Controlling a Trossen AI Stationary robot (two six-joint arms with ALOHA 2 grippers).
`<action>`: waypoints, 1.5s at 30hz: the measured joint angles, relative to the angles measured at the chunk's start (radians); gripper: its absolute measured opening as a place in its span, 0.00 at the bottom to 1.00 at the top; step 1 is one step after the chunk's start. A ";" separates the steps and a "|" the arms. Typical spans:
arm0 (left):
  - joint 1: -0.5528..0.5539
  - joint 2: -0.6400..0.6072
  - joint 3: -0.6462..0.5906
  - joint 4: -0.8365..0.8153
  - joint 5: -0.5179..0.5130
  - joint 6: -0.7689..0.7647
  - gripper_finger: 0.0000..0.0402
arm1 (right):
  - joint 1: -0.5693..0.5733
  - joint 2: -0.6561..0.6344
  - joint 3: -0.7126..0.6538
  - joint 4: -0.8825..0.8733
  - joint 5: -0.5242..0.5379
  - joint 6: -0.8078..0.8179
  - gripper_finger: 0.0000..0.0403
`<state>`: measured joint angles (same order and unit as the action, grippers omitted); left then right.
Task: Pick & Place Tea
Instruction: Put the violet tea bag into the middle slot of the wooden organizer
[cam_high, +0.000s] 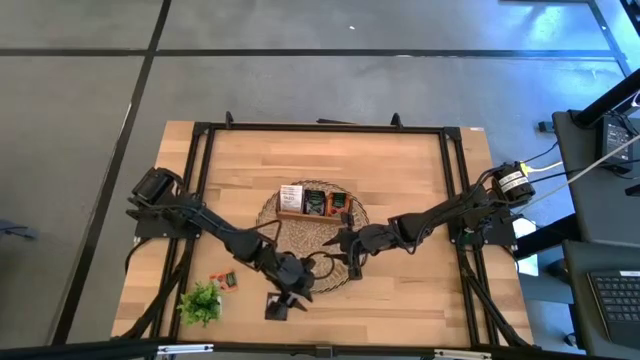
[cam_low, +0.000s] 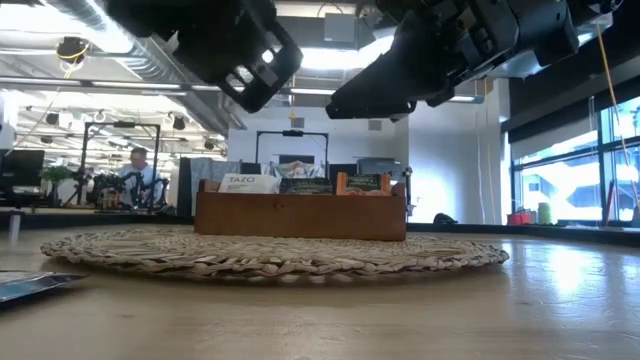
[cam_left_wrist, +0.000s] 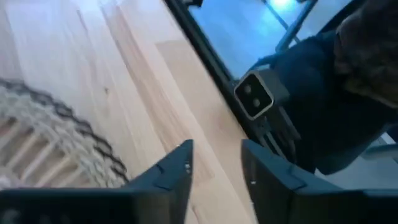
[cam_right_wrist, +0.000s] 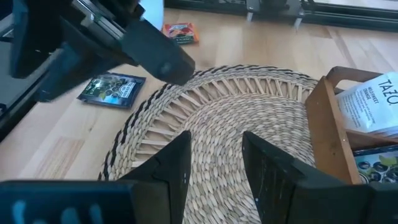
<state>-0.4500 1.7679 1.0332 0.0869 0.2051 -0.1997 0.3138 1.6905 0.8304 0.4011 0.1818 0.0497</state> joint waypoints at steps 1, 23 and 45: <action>0.000 0.000 0.000 -0.015 0.003 -0.012 0.35 | 0.000 0.000 0.000 0.000 0.000 0.000 0.36; -0.154 0.000 0.000 -0.412 -0.285 0.630 0.48 | 0.000 -0.001 0.000 -0.002 0.000 -0.003 0.36; -0.164 0.084 0.005 -0.396 -0.115 0.566 0.39 | -0.003 -0.001 0.001 -0.011 0.002 -0.001 0.36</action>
<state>-0.6141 1.8517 1.0378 -0.3088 0.0903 0.3661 0.3111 1.6894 0.8310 0.3897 0.1833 0.0486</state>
